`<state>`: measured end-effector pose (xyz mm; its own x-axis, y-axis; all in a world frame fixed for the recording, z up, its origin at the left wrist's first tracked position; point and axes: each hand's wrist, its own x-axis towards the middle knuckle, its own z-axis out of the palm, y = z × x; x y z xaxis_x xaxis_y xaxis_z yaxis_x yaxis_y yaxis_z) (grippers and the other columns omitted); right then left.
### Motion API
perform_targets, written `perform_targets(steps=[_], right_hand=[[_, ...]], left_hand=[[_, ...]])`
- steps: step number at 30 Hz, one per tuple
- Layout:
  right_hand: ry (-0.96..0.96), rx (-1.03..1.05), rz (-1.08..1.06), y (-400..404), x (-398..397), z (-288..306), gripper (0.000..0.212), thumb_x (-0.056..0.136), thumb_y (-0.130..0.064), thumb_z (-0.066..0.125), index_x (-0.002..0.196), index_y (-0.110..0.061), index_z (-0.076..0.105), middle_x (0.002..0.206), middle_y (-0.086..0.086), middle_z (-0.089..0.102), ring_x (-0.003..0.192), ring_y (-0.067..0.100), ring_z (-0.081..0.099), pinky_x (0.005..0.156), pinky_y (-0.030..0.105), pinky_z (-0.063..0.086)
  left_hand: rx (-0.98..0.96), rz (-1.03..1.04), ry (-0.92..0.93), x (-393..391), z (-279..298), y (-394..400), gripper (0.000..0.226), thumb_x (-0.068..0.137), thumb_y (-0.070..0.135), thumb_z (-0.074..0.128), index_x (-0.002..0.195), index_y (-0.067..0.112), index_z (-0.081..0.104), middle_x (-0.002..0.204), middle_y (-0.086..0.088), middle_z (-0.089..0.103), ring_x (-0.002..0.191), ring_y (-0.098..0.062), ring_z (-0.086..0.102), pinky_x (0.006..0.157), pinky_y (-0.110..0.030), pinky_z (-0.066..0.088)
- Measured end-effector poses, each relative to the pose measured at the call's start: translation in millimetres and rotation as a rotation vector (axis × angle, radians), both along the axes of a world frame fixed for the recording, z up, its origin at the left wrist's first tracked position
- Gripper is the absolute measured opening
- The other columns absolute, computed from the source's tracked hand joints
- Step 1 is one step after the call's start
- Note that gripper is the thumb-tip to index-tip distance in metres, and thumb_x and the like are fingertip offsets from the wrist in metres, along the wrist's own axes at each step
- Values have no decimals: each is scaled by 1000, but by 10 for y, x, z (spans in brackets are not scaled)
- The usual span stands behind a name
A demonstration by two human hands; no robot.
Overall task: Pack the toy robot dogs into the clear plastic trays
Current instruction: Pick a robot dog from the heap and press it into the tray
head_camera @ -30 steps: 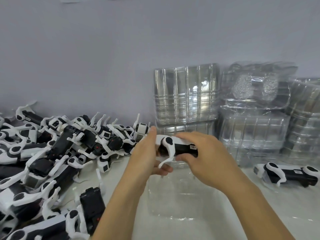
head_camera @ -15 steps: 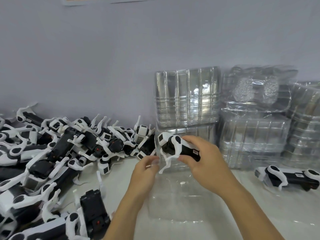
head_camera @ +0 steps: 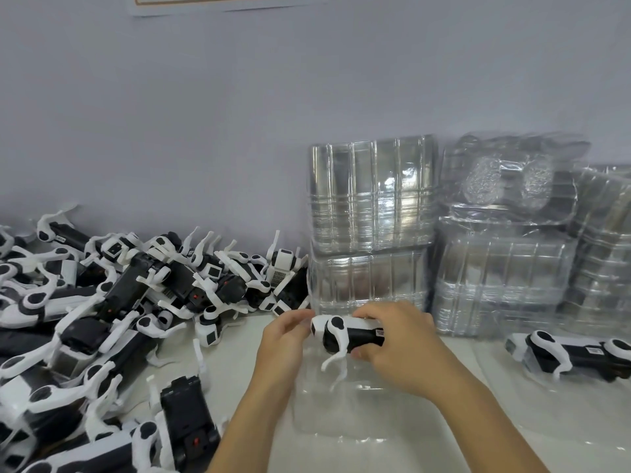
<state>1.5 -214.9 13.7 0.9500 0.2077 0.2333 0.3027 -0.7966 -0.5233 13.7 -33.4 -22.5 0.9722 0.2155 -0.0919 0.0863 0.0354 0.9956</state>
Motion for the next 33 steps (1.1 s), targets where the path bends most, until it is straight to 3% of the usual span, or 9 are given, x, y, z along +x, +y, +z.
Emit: perform_targets(steps=[6, 12, 16, 18, 20, 23, 26, 30, 33], right_hand=[[11, -53, 8, 5, -8, -10, 16, 80, -30, 74, 92, -34, 65, 90, -16, 53, 94, 11, 49, 87, 34, 44], [29, 3, -15, 2, 0, -68, 45, 80, -32, 80, 120, -42, 63, 110, -23, 56, 110, 9, 48, 96, 33, 43], [-43, -37, -25, 56, 3, -81, 33, 79, -33, 78, 109, -40, 67, 99, -17, 57, 98, 11, 51, 82, 33, 47], [-66, -13, -7, 95, 8, -94, 26, 79, -30, 77, 103, -36, 68, 93, -15, 55, 93, 10, 49, 79, 33, 48], [-68, 28, 12, 112, 17, -112, 26, 80, -27, 77, 103, -35, 70, 91, -14, 54, 91, 9, 48, 79, 32, 47], [-55, 67, 28, 113, 24, -110, 25, 80, -23, 78, 102, -32, 71, 90, -12, 54, 91, 10, 48, 81, 34, 47], [-38, 50, 45, 104, 31, -95, 22, 81, -17, 76, 98, -31, 70, 91, -10, 54, 92, 14, 49, 82, 36, 46], [-24, 22, 43, 87, 37, -104, 30, 83, -16, 73, 107, -34, 70, 97, -10, 53, 99, 16, 47, 88, 37, 44], [-30, -2, 12, 97, 35, -128, 31, 83, -14, 71, 110, -29, 71, 100, -9, 53, 101, 16, 45, 90, 37, 44]], left_hand=[[-12, 14, -8, 31, -33, 1, 20, 95, 11, 63, 98, 25, 77, 104, 3, 76, 105, -18, 69, 104, -47, 50], [-34, 36, -30, 47, -57, -5, 20, 93, 14, 66, 95, 29, 78, 103, 7, 75, 106, -14, 67, 99, -37, 52], [-44, 42, -4, 51, -46, -30, 20, 95, 14, 59, 98, 25, 76, 111, -2, 72, 105, -18, 65, 92, -35, 51], [-76, 13, 33, 43, -31, -30, 18, 91, 25, 60, 100, 22, 75, 115, -7, 71, 110, -23, 64, 97, -42, 51], [-117, -68, 86, 24, -17, -26, 38, 78, 44, 66, 104, 17, 73, 116, -11, 71, 113, -30, 65, 104, -53, 48], [-95, -124, 106, 25, -29, -20, 44, 76, 50, 70, 106, 17, 72, 111, -10, 74, 110, -31, 68, 105, -55, 47], [-77, -100, 90, 60, -65, -1, 22, 90, 38, 68, 100, 18, 73, 105, -9, 75, 102, -26, 70, 96, -47, 52], [-44, -121, 101, 69, -82, 0, 21, 96, 36, 64, 95, 16, 67, 92, -6, 69, 82, -18, 67, 72, -34, 51], [-33, -125, 88, 67, -74, -1, 14, 98, 28, 61, 99, 14, 66, 94, -3, 69, 78, -13, 67, 70, -30, 49]])
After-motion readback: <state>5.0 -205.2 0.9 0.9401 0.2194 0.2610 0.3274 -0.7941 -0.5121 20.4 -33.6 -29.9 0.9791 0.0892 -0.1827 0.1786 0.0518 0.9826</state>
